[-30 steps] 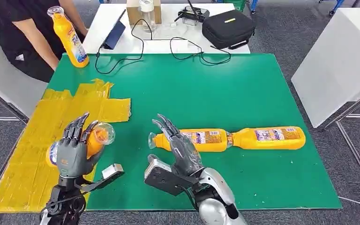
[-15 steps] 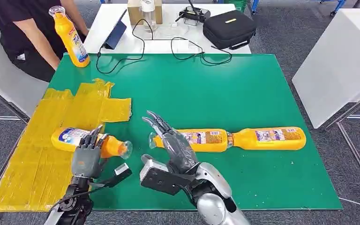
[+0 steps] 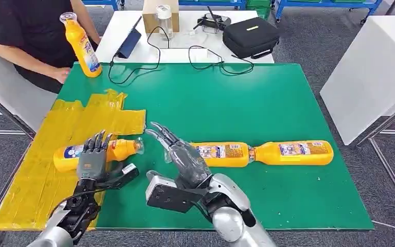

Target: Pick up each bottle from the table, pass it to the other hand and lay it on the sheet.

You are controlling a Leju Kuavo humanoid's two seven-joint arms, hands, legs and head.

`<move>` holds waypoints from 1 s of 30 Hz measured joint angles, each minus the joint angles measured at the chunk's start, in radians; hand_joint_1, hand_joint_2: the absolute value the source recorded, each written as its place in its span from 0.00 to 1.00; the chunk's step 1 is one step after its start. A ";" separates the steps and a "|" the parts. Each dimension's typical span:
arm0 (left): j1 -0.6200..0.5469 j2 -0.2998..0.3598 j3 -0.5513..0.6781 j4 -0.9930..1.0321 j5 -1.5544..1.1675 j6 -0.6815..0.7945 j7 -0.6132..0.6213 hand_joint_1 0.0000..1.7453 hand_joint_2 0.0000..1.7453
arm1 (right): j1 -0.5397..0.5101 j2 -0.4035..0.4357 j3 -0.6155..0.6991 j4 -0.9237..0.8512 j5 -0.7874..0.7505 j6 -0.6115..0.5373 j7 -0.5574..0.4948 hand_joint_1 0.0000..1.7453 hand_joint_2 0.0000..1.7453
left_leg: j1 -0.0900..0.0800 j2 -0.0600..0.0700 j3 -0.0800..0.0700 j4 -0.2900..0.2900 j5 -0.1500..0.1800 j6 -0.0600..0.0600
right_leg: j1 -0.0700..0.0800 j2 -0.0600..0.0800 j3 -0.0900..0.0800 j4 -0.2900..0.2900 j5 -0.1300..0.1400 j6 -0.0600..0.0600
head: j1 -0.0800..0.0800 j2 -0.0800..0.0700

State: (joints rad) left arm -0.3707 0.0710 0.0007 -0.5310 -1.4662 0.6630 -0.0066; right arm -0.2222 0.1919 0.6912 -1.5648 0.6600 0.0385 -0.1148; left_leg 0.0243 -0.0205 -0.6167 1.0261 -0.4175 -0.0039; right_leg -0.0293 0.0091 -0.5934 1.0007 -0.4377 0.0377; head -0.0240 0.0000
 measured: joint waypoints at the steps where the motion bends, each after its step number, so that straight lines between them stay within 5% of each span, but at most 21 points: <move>1: 0.005 0.000 0.011 -0.011 0.043 0.002 -0.040 0.00 0.00 | 0.000 0.000 0.000 0.001 0.006 -0.001 0.000 0.00 0.00 | 0.000 0.000 0.000 0.000 0.001 0.000 | 0.000 0.000 0.000 0.000 0.000 0.000 | 0.000 0.000; 7: 0.060 -0.014 0.130 -0.124 0.407 -0.012 -0.366 0.00 0.00 | 0.001 -0.003 -0.021 0.010 0.040 -0.018 0.003 0.00 0.00 | 0.001 0.002 -0.004 0.000 0.002 -0.001 | 0.002 0.001 -0.007 0.000 0.002 -0.002 | 0.000 0.000; 10: 0.086 -0.026 0.158 -0.226 0.702 -0.172 -0.497 0.00 0.00 | 0.007 -0.006 -0.050 0.012 0.058 -0.023 0.009 0.00 0.00 | 0.001 0.003 -0.009 0.000 0.003 0.000 | 0.002 0.001 -0.011 0.000 0.002 -0.002 | 0.000 0.000; 16: 0.124 -0.035 0.164 -0.383 0.873 -0.345 -0.544 0.00 0.00 | 0.015 -0.013 -0.090 0.014 0.072 -0.024 0.013 0.00 0.00 | 0.001 0.003 -0.014 0.000 0.003 0.000 | 0.001 0.002 -0.016 0.000 0.003 -0.002 | 0.000 0.000; 17: 0.131 -0.036 0.164 -0.406 0.955 -0.426 -0.581 0.00 0.00 | 0.018 -0.015 -0.097 0.014 0.078 -0.029 0.017 0.00 1.00 | 0.001 0.003 -0.015 0.000 0.003 0.000 | 0.001 0.002 -0.017 0.000 0.003 -0.002 | 0.000 0.000; 22: 0.192 -0.045 0.177 -0.622 1.274 -0.684 -0.665 0.00 0.00 | 0.058 -0.034 -0.160 0.014 0.142 -0.058 0.029 0.00 1.00 | 0.001 0.003 -0.018 0.000 0.003 0.000 | 0.001 0.002 -0.020 0.000 0.002 -0.002 | 0.000 0.000; 30: 0.264 -0.069 0.171 -0.900 1.415 -0.790 -0.668 0.00 0.00 | 0.129 -0.065 -0.283 0.011 0.298 -0.044 0.093 0.00 1.00 | 0.001 0.003 -0.020 0.000 0.002 0.000 | 0.001 0.002 -0.022 0.000 0.002 -0.001 | 0.000 0.000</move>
State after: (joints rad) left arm -0.1070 0.0023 0.1713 -1.4312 -0.0508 -0.1270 -0.6748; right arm -0.0932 0.1266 0.4081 -1.5538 0.9576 -0.0057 -0.0213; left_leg 0.0251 -0.0172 -0.6368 1.0261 -0.4156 -0.0038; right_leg -0.0280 0.0108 -0.6151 1.0007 -0.4355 0.0363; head -0.0237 0.0000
